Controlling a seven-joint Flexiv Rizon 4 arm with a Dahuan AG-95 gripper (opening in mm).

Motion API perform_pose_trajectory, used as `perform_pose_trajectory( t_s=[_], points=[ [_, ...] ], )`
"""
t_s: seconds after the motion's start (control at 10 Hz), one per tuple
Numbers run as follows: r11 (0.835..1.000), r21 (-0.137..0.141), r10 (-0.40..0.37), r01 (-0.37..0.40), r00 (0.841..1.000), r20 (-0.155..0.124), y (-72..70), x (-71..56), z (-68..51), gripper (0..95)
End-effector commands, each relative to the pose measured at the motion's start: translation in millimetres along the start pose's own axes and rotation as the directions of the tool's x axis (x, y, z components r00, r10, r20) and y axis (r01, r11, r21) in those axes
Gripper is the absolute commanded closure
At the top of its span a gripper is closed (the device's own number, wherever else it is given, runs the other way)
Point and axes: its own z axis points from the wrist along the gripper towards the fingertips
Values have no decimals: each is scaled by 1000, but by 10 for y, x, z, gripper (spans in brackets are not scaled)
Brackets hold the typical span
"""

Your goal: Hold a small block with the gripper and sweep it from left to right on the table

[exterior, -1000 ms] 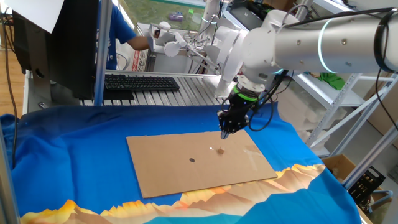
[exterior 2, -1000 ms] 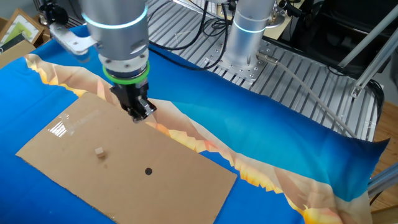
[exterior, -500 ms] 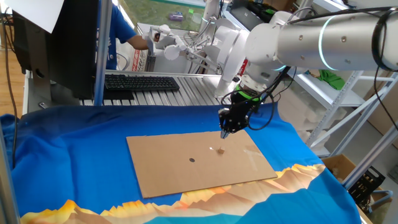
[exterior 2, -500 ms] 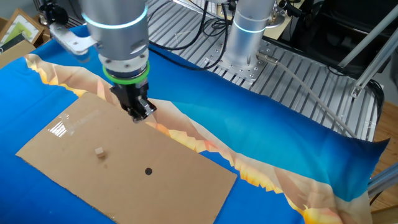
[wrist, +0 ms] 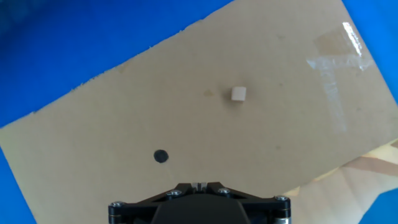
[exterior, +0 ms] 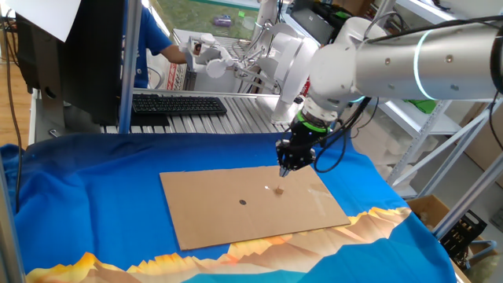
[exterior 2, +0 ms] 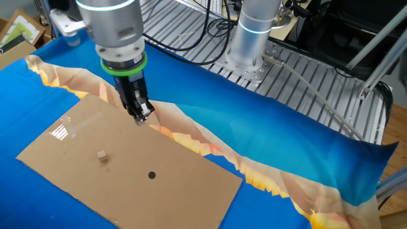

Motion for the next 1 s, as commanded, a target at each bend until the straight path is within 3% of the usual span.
perform_pose_trajectory(
  t_s=[0.1, 0.3, 0.4, 0.7, 0.9, 1.0],
  points=[
    [1000, 11, 6, -6, 1000, 10, 21, -93, 6, 950],
    [1000, 15, -6, 6, 999, -32, 57, -393, -138, 950],
    [1000, 13, -27, 27, 999, -39, 1, -599, -190, 950],
    [996, 4, -86, 86, 996, -17, -170, -985, -71, 950],
    [995, 10, -98, 98, 995, -6, -224, -1052, -48, 950],
    [994, 28, -103, 103, 995, 6, -230, -1056, -50, 950]
  ],
)
